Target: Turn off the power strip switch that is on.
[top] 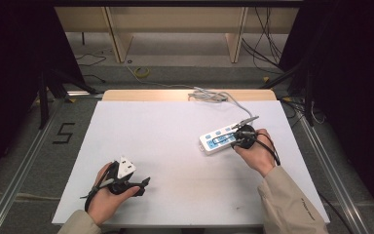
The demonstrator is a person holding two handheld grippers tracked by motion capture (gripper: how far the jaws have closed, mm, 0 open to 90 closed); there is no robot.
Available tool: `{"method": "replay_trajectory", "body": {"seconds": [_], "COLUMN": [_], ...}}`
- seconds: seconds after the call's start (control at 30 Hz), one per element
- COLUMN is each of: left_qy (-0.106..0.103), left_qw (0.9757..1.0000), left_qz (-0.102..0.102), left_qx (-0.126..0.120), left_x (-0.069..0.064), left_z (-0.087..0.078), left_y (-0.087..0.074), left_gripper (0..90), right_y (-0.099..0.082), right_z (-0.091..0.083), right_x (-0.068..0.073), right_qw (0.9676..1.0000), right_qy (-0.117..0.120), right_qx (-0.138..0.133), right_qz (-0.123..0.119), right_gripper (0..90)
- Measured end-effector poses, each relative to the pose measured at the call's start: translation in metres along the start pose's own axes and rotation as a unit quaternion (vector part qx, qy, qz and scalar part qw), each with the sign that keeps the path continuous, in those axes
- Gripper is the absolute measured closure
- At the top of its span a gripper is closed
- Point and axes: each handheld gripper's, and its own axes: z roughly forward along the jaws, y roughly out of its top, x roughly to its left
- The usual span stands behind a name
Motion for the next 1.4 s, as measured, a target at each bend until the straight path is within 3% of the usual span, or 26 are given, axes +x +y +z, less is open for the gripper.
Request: {"method": "replay_trajectory", "body": {"seconds": [1.4], "left_qy": [0.001], "left_qw": [1.0000], "left_qz": [0.001], "left_qx": [-0.002], "left_x": [0.000], "left_z": [0.000], "left_y": [0.000], "left_gripper": [18.7], "right_y": [0.019], "right_z": [0.008], "right_x": [-0.011], "right_qw": [0.9999], "right_qy": [-0.009], "right_qx": [0.004], "right_qz": [0.004], "right_gripper": [90.0]}}
